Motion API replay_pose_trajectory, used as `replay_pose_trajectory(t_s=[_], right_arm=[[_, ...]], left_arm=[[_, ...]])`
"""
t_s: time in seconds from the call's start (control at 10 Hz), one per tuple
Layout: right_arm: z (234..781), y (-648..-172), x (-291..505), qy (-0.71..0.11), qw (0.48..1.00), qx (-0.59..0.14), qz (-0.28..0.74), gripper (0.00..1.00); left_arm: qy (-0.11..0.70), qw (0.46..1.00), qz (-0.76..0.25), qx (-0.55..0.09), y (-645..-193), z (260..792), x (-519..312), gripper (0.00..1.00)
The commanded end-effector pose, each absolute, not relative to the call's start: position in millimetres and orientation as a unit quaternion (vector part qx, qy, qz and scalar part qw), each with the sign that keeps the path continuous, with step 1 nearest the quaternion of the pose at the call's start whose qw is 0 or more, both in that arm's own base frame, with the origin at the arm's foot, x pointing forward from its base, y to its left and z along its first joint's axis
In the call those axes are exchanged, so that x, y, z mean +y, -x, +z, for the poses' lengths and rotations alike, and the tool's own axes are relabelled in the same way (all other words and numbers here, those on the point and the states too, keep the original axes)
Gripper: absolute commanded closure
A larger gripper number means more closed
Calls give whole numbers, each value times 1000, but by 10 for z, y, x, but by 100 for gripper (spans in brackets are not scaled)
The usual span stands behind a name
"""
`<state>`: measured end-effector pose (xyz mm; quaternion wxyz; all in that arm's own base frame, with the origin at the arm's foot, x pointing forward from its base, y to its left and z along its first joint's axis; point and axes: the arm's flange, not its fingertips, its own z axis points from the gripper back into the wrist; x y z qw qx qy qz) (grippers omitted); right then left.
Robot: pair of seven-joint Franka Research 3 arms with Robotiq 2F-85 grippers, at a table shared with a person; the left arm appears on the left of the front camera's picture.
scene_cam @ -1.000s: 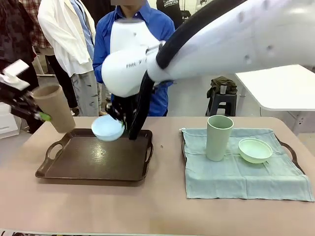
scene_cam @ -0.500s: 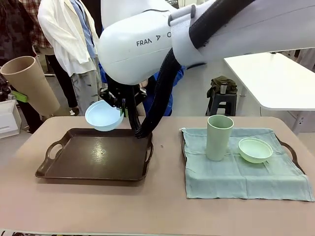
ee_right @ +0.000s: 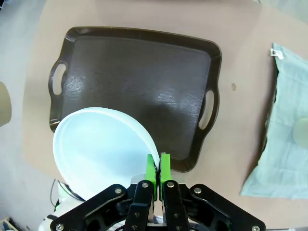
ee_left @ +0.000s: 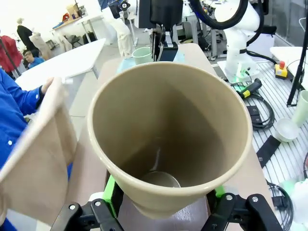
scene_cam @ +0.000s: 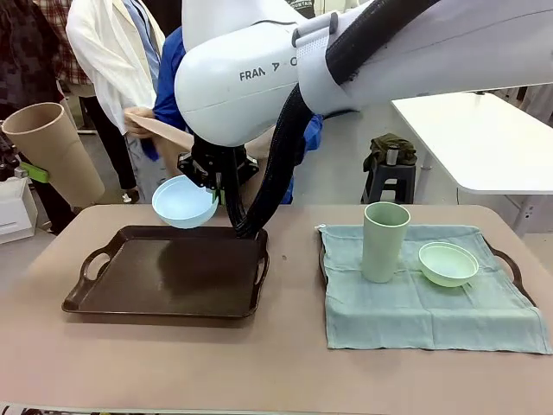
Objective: Set up a tray with a mat and arrange the tableware.
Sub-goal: Pick up the Picnic Bowl and Reusable plastic cup from the Handle tray in front of the human's position and hold them in the air, then place the Picnic Bowl and Reusable plastic cup back onto the Handle tray in front of the human's position.
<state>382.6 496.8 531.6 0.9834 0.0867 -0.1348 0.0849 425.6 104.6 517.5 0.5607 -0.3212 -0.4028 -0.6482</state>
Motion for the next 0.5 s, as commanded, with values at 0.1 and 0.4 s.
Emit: replay_pose_trajectory(t_s=[0.1, 0.4], right_arm=[[5325, -3816, 4991, -86, 983, -137, 89, 100], [5325, -3816, 4991, -86, 983, -137, 89, 100]], left_arm=[[319, 555, -649, -410, -4254, 5214, 1040, 100], [319, 555, -649, -410, -4254, 5214, 1040, 100]])
